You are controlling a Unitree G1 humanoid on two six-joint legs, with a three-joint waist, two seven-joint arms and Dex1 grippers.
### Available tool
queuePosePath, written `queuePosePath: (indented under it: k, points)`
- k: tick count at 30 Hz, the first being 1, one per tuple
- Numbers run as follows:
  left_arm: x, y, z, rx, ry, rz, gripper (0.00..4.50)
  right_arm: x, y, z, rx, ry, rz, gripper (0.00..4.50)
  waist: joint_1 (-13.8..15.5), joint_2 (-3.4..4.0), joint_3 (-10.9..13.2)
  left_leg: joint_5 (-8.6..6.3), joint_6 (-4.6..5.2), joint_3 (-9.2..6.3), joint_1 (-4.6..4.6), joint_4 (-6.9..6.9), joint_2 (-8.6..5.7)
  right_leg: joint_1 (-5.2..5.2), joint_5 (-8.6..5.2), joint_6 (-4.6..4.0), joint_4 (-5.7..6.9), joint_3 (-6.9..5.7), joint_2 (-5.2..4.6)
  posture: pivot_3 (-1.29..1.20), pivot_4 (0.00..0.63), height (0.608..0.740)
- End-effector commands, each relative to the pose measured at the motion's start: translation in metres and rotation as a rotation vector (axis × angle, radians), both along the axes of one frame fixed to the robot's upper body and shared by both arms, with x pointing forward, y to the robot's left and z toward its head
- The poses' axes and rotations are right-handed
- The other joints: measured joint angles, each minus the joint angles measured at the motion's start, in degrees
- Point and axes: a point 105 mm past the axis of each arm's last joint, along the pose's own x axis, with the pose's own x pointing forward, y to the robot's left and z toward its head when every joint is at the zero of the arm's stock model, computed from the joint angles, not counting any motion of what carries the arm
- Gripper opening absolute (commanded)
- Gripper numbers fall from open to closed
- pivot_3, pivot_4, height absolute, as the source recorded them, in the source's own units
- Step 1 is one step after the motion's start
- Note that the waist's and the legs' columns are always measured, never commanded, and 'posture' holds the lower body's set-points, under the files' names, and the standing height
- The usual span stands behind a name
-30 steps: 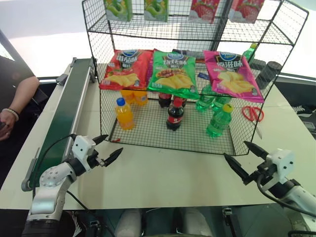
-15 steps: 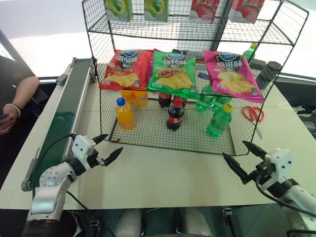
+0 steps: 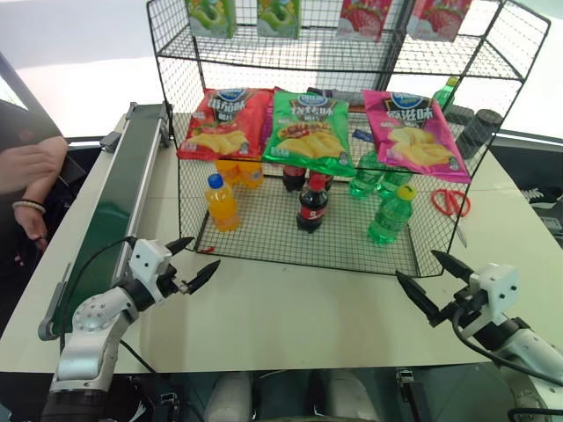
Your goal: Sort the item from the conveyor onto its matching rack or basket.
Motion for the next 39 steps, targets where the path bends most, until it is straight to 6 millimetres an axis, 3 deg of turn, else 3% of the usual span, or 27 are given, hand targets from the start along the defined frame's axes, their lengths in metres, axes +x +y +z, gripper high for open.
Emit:
queuePosePath:
  k: [1,39]
  points:
    - [0.0,0.0,0.009,0.008,-0.04,0.001,4.5,0.003,0.003,0.01,-0.009,-0.05,0.012,4.46,-0.01,0.0,0.0,0.0,0.0,0.0,0.0,0.0,0.0,0.0,0.0,0.0,0.0,0.0,0.0,0.0,0.15,0.732]
    - [-0.001,0.004,0.009,0.004,-0.057,0.063,4.5,0.019,0.015,0.011,-0.01,-0.071,0.062,4.46,0.01,-0.02,-0.02,0.0,0.0,0.0,0.0,0.01,0.0,0.01,0.0,0.0,0.01,0.0,0.02,0.0,0.15,0.732]
